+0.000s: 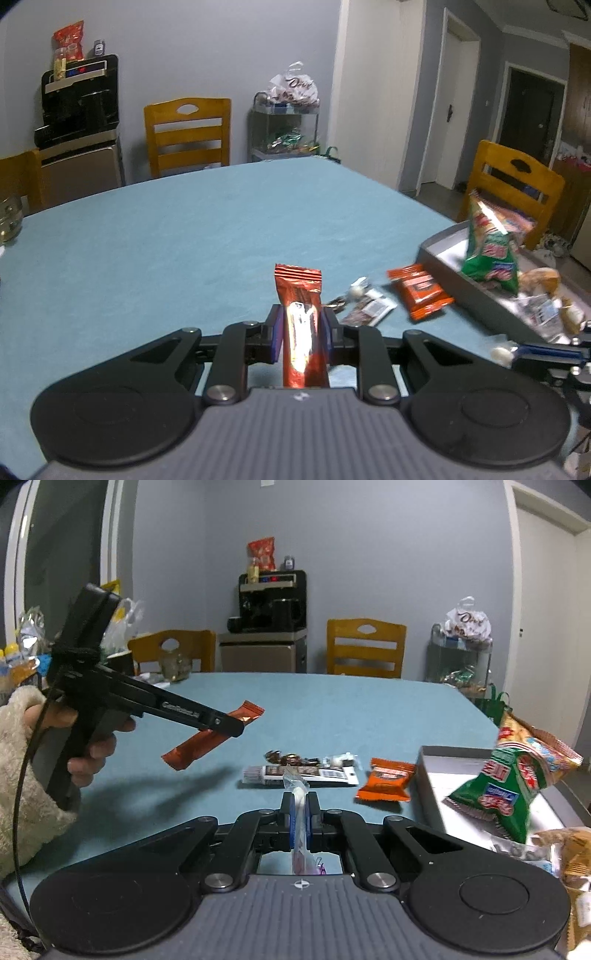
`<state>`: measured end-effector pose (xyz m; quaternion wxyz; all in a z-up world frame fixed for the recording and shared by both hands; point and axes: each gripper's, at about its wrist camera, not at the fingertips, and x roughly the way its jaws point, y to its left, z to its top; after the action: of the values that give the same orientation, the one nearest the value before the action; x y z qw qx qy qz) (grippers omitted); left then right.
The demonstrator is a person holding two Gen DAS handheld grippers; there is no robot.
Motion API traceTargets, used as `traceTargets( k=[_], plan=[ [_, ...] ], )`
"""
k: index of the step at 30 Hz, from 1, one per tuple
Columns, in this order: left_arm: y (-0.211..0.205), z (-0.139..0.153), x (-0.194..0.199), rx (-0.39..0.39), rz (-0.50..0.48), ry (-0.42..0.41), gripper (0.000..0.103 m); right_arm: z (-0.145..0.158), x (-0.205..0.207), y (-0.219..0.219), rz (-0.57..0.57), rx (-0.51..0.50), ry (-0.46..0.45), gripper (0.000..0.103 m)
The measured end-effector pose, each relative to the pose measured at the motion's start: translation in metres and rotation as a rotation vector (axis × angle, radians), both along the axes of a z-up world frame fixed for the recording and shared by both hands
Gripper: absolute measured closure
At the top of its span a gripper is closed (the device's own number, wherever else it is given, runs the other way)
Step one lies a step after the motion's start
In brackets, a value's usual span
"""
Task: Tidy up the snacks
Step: 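Carry candy bar and lollipop with both tools over the gray box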
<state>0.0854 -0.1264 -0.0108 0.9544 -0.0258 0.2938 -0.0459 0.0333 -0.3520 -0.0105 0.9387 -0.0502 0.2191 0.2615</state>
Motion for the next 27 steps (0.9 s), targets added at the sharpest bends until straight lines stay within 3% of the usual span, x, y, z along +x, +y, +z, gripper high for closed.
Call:
traceTargets(
  k=[12, 27],
  plan=[
    [-0.101, 0.018, 0.016, 0.016, -0.207, 0.011, 0.085, 0.006, -0.007, -0.057, -0.123, 0.069, -0.040, 0.096],
    [-0.233, 0.017, 0.035, -0.023, -0.501, 0.029, 0.085, 0.004, -0.015, -0.153, -0.369, 0.045, -0.041, 0.095]
  ],
)
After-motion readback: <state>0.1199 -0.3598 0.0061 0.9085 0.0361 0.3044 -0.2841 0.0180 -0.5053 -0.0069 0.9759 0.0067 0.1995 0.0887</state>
